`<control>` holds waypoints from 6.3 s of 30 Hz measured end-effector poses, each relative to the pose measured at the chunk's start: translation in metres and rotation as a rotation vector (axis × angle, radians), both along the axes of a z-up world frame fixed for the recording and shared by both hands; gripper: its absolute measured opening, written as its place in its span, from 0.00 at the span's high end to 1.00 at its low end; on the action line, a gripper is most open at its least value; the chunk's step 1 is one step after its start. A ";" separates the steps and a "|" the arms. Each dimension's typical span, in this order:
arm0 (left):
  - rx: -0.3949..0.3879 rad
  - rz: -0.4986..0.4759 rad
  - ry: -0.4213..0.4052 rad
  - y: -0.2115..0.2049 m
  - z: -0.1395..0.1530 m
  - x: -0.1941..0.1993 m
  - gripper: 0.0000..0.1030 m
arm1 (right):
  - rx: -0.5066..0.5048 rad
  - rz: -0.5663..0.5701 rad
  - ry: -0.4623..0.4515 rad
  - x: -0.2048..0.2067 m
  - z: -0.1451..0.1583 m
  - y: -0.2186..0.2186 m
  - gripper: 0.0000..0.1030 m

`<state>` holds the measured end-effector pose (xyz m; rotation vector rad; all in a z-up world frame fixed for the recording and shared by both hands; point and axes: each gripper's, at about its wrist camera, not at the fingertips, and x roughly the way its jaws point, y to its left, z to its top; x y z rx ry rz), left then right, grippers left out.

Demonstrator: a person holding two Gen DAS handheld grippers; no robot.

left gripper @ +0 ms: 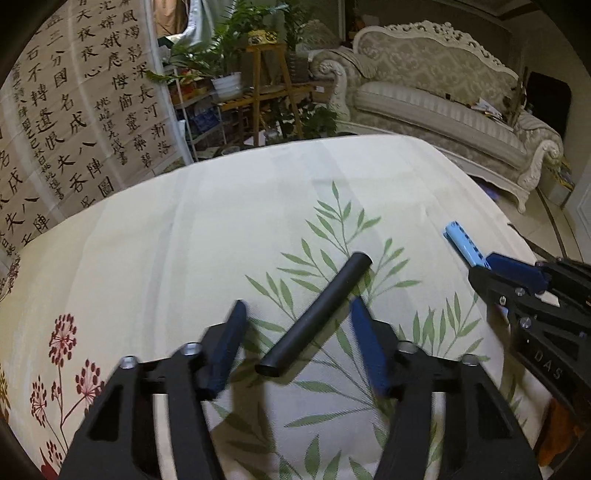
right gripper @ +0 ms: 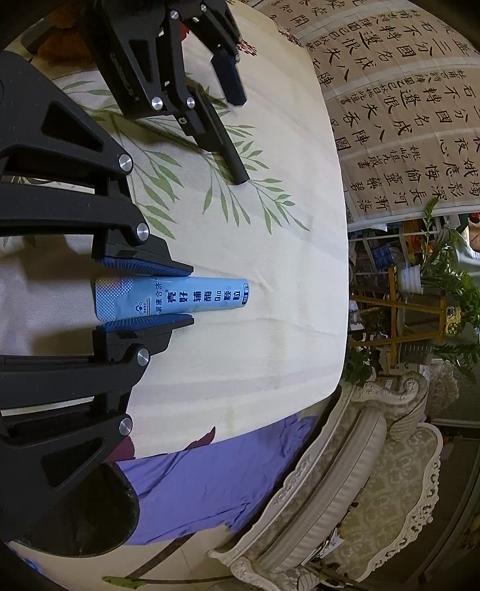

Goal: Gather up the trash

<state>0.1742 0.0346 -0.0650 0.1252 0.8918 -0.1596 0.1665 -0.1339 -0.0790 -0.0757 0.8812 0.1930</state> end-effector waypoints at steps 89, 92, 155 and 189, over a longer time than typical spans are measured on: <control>-0.048 -0.238 -0.173 -0.243 0.015 -0.122 0.87 | 0.022 -0.480 -0.186 -0.169 0.002 -0.231 0.81; -0.048 -0.239 -0.170 -0.245 0.016 -0.120 0.87 | 0.024 -0.480 -0.188 -0.168 0.002 -0.231 0.81; -0.106 -0.149 -0.309 -0.168 0.063 -0.201 0.17 | -0.074 -0.575 -0.355 -0.268 0.063 -0.177 0.12; -0.122 -0.147 -0.305 -0.163 0.060 -0.210 0.17 | -0.095 -0.575 -0.378 -0.286 0.075 -0.172 0.12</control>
